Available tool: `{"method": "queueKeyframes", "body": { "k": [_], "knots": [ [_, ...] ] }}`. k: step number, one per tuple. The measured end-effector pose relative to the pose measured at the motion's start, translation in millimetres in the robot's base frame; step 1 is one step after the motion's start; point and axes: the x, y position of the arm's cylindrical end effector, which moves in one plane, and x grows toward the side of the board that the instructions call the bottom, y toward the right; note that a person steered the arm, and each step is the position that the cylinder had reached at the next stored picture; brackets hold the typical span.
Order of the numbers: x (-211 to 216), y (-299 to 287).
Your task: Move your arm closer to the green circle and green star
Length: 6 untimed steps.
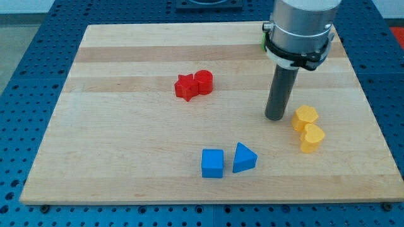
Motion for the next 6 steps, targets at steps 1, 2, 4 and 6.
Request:
{"method": "queueKeyframes", "body": {
  "k": [1,2,4,6],
  "knots": [
    [2.3,15.4],
    [2.3,18.5],
    [-25.5,15.1],
    [-140.1,40.7]
  ]
}}
